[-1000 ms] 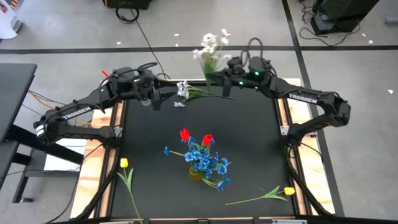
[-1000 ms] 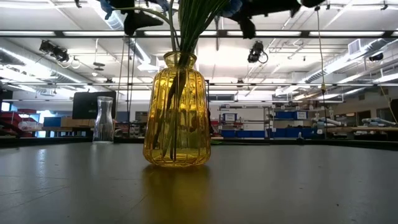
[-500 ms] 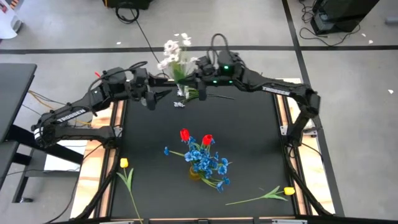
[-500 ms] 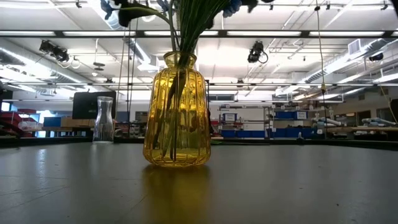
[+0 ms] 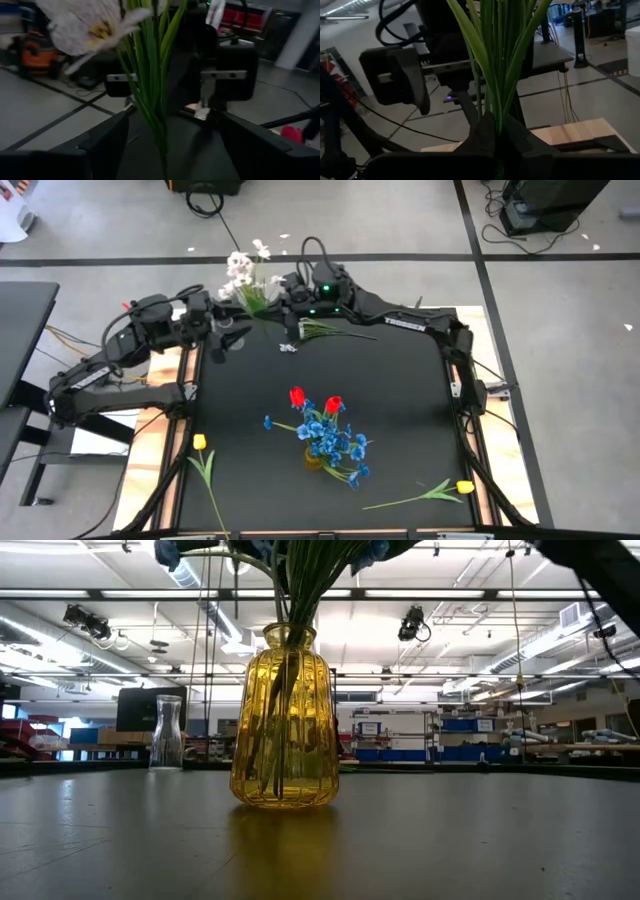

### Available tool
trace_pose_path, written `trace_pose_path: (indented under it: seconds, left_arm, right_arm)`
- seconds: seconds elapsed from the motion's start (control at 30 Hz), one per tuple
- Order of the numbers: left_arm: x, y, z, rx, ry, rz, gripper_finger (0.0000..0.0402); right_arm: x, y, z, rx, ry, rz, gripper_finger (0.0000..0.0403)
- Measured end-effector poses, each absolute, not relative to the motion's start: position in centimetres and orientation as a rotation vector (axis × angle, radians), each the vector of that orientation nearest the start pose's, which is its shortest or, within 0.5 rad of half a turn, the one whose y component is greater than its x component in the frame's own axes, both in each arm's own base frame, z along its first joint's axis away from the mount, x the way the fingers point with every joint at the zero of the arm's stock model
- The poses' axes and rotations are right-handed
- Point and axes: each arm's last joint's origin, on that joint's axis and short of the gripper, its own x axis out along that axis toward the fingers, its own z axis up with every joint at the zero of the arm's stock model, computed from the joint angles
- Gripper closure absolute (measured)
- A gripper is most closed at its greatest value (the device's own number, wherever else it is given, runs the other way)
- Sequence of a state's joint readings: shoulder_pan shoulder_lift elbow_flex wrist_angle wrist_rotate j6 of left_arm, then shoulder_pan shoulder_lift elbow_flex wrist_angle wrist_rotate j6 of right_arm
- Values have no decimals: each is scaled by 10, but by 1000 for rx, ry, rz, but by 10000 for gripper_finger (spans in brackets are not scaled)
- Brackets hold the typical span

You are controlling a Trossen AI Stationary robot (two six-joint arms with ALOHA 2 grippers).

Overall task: Sort flowers into vase by color
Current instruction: Put the right white flowers into the transparent vase

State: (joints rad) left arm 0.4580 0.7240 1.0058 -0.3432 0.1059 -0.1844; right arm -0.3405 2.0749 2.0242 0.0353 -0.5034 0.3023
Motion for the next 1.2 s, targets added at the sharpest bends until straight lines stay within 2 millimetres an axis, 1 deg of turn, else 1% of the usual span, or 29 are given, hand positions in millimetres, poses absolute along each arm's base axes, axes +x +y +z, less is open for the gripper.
trace_pose_path:
  seconds: [0.2, 0.37, 0.5, 0.77, 0.83, 0.93, 1.2]
  left_arm:
    - [104, 51, 396, -158, 60, 449, 88]
    - [91, 46, 391, -142, 106, 518, 88]
    - [84, 43, 390, -162, 113, 527, 88]
    - [74, 38, 384, -210, 148, 532, 88]
    - [73, 38, 382, -215, 170, 534, 88]
    - [73, 38, 381, -215, 180, 535, 88]
    - [73, 38, 381, -214, 182, 535, 88]
  right_arm:
    - [489, -159, 363, 263, 39, 142, 389]
    - [509, -168, 335, 209, 55, 83, 389]
    - [523, -174, 314, 195, 37, 66, 389]
    - [540, -183, 290, 164, -52, -50, 389]
    - [543, -186, 285, 146, -104, -91, 389]
    - [545, -189, 282, 106, -162, -144, 389]
    - [540, -202, 283, 41, -162, -213, 387]
